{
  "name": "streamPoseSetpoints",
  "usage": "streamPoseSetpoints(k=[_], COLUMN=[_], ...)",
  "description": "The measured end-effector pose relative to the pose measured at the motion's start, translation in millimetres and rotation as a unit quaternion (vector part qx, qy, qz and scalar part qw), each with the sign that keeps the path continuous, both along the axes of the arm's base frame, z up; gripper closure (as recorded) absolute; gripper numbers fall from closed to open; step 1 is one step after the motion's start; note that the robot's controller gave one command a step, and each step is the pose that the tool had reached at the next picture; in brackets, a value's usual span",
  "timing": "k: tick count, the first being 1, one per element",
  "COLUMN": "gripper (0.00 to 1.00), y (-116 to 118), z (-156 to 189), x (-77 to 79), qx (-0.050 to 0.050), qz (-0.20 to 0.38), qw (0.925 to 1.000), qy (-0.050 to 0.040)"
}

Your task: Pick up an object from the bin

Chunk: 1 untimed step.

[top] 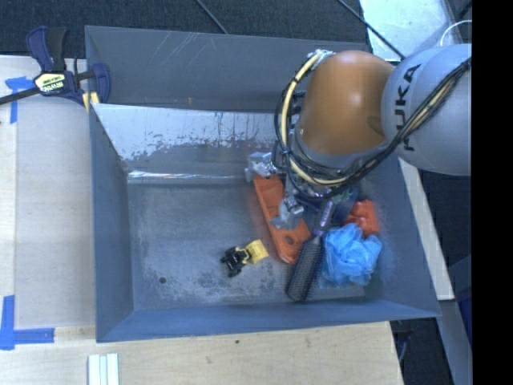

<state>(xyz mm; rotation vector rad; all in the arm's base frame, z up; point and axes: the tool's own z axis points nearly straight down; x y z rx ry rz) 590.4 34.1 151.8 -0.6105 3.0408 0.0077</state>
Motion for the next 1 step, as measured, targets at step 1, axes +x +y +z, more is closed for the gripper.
streamPoseSetpoints(k=[1], gripper=[0.0], y=[-10.4], z=[0.1], x=[-2.9], qx=[0.002], qz=[-0.075], qw=[0.9972], qy=[0.0023])
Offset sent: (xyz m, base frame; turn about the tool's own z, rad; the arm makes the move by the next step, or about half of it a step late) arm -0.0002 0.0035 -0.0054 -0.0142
